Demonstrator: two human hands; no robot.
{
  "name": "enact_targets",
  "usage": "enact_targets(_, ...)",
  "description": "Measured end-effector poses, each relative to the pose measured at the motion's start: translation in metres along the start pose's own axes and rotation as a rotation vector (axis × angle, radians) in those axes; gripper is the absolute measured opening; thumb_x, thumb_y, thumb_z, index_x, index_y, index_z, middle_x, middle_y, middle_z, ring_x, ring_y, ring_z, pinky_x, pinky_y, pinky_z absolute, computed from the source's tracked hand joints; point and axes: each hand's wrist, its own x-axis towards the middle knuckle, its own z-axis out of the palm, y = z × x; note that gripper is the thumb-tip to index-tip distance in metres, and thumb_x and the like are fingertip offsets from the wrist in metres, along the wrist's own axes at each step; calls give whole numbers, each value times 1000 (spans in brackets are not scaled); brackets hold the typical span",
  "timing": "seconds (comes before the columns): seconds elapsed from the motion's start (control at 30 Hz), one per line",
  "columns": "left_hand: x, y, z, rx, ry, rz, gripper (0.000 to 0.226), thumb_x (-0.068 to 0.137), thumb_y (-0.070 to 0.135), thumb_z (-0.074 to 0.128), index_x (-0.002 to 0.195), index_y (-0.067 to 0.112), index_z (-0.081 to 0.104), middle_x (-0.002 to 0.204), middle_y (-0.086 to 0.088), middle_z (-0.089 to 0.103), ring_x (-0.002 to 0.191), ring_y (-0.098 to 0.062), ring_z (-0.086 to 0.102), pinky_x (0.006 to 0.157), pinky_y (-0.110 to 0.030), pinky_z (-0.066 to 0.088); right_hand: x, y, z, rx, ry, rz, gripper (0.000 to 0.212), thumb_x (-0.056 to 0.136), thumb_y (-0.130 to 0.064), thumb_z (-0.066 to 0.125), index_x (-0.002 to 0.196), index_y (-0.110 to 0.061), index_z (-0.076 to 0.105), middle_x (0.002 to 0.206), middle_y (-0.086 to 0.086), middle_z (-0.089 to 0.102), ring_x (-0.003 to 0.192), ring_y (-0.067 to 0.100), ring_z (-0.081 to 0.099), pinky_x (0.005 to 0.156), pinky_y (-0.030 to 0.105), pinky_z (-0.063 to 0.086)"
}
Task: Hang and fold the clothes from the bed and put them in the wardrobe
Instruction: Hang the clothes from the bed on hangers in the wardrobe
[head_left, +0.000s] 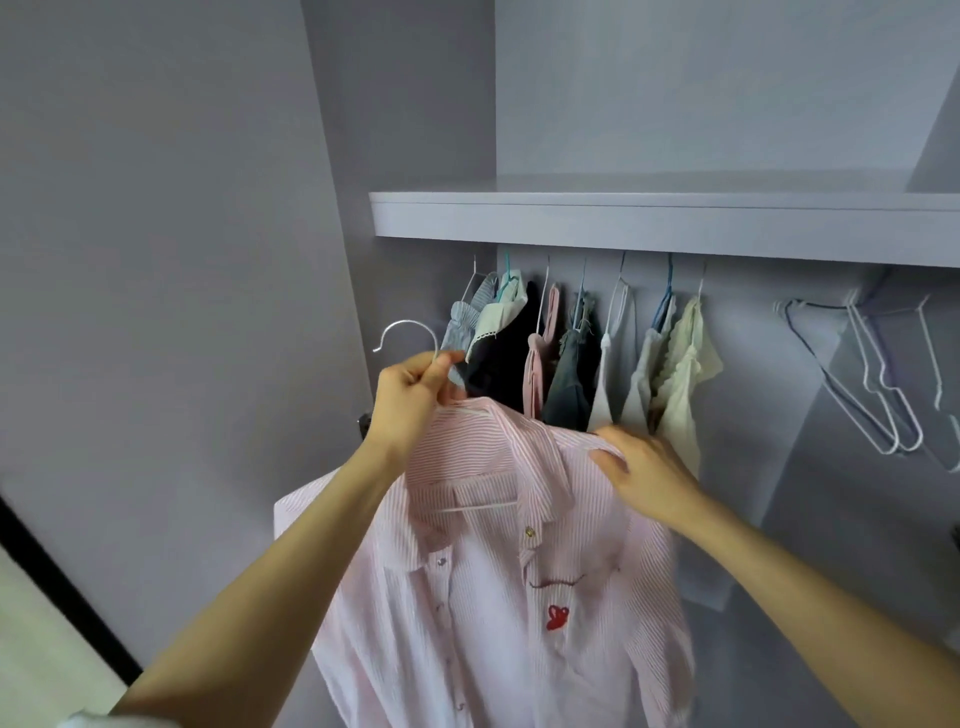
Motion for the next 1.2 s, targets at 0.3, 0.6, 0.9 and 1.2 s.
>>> enact_targets(0.3,24,5,2,-150,183,-186,39,102,20,30,67,16,44,35,15,29,33,-2,26,46,-22,23,-6,3,18,378,-4,101,12,93,-16,57,101,-11,63,91,-8,61,86,3,58,76,7,41)
enact_targets(0.6,22,-12,4,-22,286,-231,36,99,19,36,64,16,44,57,2,32,53,-11,27,52,-25,25,-18,20,33,4,-444,250,31,92,-33,56,71,-16,44,67,0,47,59,12,43,58,26,34)
enact_targets(0.9,25,-29,3,194,287,-55,38,101,24,35,65,18,47,60,4,43,56,-12,38,68,-31,34,-19,25,22,13,150,261,20,96,-17,50,86,-3,60,77,4,60,70,23,56,64,32,45)
enact_targets(1.2,27,-8,38,-113,289,-133,36,99,17,36,64,17,44,58,1,30,53,-10,25,48,-22,24,-31,42,6,29,482,29,33,91,-27,41,65,-10,51,62,-4,48,54,15,46,52,33,43)
